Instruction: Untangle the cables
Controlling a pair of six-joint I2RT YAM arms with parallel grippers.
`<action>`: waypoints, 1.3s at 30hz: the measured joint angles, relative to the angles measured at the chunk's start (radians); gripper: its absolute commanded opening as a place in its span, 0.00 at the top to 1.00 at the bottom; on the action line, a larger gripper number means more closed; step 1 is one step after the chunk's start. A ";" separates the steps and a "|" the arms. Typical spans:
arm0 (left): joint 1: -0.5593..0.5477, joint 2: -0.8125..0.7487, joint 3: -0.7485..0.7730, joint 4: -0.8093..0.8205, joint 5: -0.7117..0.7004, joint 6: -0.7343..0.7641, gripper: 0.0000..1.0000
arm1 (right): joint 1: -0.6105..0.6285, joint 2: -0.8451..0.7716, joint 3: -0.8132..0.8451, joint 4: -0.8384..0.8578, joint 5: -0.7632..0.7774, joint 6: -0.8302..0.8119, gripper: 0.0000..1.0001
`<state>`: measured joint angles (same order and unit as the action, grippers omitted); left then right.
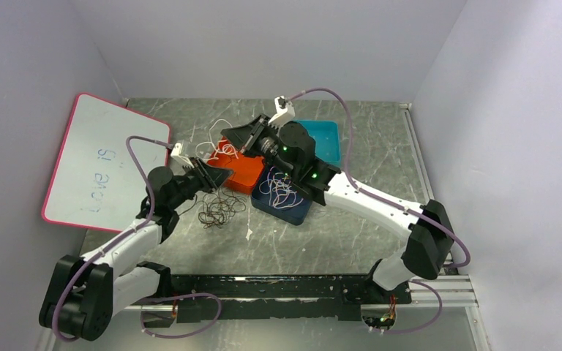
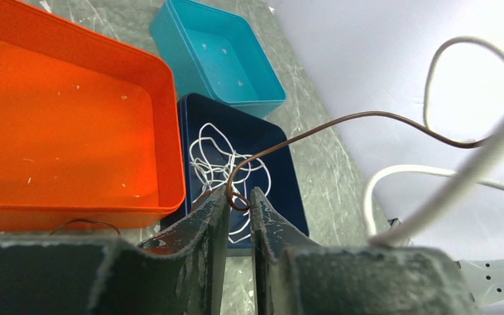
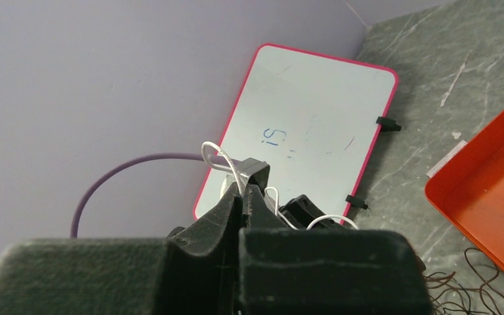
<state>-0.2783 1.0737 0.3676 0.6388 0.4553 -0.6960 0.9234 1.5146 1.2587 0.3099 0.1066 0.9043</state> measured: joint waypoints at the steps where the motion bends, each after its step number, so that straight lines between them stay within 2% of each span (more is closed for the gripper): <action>1: 0.000 -0.003 0.000 0.005 0.000 -0.004 0.83 | 0.000 -0.005 -0.006 0.000 0.003 -0.001 1.00; 7: 0.000 -0.058 0.000 -0.031 -0.032 -0.003 0.93 | 0.000 -0.034 -0.020 -0.009 0.032 -0.026 1.00; 19: -0.001 -0.237 -0.068 -0.343 -0.264 -0.026 0.93 | 0.000 -0.158 -0.021 -0.058 0.148 -0.156 1.00; 29: 0.000 -0.247 -0.084 -0.623 -0.481 -0.143 0.92 | 0.000 -0.294 -0.026 -0.126 0.333 -0.334 1.00; 30: -0.001 -0.246 -0.083 -0.638 -0.488 -0.147 0.89 | 0.000 -0.308 -0.026 -0.131 0.347 -0.353 1.00; 31: 0.000 -0.245 -0.083 -0.650 -0.491 -0.146 0.82 | 0.000 -0.316 -0.026 -0.135 0.355 -0.368 1.00; 34: -0.001 -0.246 -0.076 -0.694 -0.494 -0.138 0.52 | 0.000 -0.337 -0.026 -0.151 0.362 -0.418 1.00; 36: -0.001 -0.249 -0.056 -0.735 -0.496 -0.130 0.40 | 0.000 -0.340 -0.026 -0.173 0.356 -0.454 1.00; 39: -0.001 -0.279 -0.013 -0.807 -0.501 -0.119 0.34 | 0.000 -0.328 -0.016 -0.236 0.331 -0.494 1.00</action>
<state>-0.2790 0.7944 0.3546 -0.1684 -0.0460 -0.8154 0.9230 1.1870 1.2430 0.0738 0.4377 0.4099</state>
